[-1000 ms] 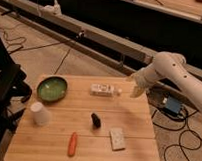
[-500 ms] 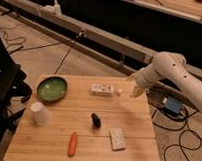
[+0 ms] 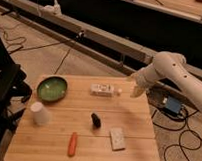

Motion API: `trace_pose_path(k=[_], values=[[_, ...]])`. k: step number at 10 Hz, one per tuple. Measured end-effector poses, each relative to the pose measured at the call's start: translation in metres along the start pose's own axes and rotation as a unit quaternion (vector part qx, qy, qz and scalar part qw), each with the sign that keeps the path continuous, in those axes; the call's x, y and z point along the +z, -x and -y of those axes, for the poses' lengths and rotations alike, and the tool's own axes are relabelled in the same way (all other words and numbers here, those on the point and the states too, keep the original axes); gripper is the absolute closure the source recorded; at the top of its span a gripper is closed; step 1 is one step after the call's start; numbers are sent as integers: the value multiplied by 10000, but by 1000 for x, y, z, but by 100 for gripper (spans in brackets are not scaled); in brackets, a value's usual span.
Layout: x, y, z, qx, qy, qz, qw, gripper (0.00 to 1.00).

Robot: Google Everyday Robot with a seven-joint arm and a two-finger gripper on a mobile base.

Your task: Place the ceramic cup over the eraser

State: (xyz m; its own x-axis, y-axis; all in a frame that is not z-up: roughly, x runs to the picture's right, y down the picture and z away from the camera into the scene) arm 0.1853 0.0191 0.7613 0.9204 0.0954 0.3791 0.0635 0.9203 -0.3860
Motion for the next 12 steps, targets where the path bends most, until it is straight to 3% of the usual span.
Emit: trace_pose_path(k=[4,6,9,12], values=[[0,-1,1,2,13,-16,10000,38],[4,6,5,-89,172,-7,9998,38],[28,59,8,-464,615,263,9967,38],[48,129,5,-886,856,629,9904,38]])
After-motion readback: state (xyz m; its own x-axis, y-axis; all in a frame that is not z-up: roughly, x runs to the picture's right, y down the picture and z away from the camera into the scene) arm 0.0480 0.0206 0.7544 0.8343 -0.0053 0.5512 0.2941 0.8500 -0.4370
